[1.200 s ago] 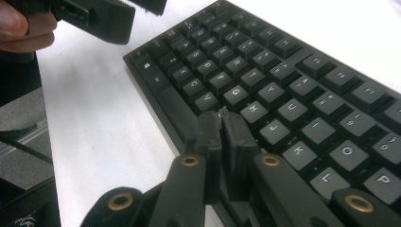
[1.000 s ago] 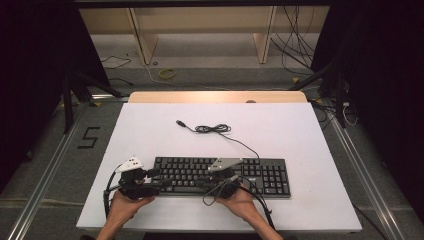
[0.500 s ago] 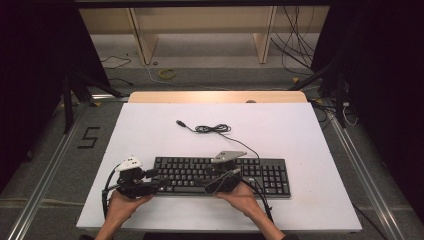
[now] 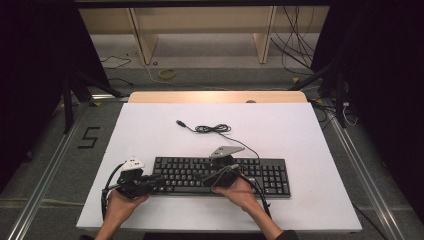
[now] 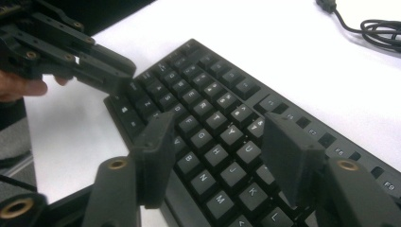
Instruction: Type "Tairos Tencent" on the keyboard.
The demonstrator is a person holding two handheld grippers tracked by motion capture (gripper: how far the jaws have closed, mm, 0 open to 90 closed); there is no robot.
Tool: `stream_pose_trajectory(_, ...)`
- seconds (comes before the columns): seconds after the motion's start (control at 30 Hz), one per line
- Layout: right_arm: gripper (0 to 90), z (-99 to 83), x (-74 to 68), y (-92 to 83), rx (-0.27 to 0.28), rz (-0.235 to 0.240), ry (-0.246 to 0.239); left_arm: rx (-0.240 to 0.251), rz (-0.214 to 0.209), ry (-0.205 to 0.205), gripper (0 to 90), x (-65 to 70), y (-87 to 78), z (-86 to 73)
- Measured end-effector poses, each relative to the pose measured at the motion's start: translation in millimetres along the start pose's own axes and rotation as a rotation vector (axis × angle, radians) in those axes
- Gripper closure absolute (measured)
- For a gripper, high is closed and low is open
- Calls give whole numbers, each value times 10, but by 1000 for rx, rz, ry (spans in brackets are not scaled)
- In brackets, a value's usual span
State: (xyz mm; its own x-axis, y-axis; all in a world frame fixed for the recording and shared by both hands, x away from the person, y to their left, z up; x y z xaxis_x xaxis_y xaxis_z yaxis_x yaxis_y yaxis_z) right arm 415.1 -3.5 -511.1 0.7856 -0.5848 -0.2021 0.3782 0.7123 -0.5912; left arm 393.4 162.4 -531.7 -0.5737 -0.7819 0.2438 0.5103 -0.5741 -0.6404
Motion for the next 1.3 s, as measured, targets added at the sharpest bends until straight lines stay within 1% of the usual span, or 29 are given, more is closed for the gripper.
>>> stream_pose_trajectory(0.1,512,9,14,22,-6,-5,-4,-12,3,4,828,-10,-1,-15)
stream_pose_trajectory(0.2,578,30,26,55,-7,-10,-8,-30,7,18,872,-17,7,-35)
stream_pose_trajectory(0.23,601,36,30,71,-9,-12,-12,-29,10,16,883,-17,13,-37)
stream_pose_trajectory(0.4,725,56,19,165,-19,-8,-27,-46,9,25,891,-20,19,-56)
stream_pose_trajectory(0.47,770,58,18,208,-28,-11,-26,-54,9,27,891,-25,24,-66)
stream_pose_trajectory(0.7,869,56,7,356,-54,-13,-27,-60,12,22,891,-39,31,-76)
stream_pose_trajectory(0.87,899,59,6,446,-69,-20,-30,-60,15,16,891,-56,32,-79)
stream_pose_trajectory(1.17,900,44,0,560,-100,-31,-27,-65,21,11,891,-80,37,-87)
stream_pose_trajectory(1.3,900,39,2,582,-101,-31,-28,-66,23,6,891,-83,49,-90)
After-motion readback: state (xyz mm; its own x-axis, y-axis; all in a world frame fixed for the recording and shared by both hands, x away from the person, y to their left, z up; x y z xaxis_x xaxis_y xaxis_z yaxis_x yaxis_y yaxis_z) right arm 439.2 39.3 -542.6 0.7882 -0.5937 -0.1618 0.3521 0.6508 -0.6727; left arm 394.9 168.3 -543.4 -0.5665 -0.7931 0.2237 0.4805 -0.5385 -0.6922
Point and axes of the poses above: each handheld gripper's, and its own axes: y roughly forward along the jaws, z roughly out of its top, x roughly to its right, the point moved 10 cm from there along y, roughly forward along the jaws, and after that the axes turned 1 degree about -y, right-handed, at the moved point
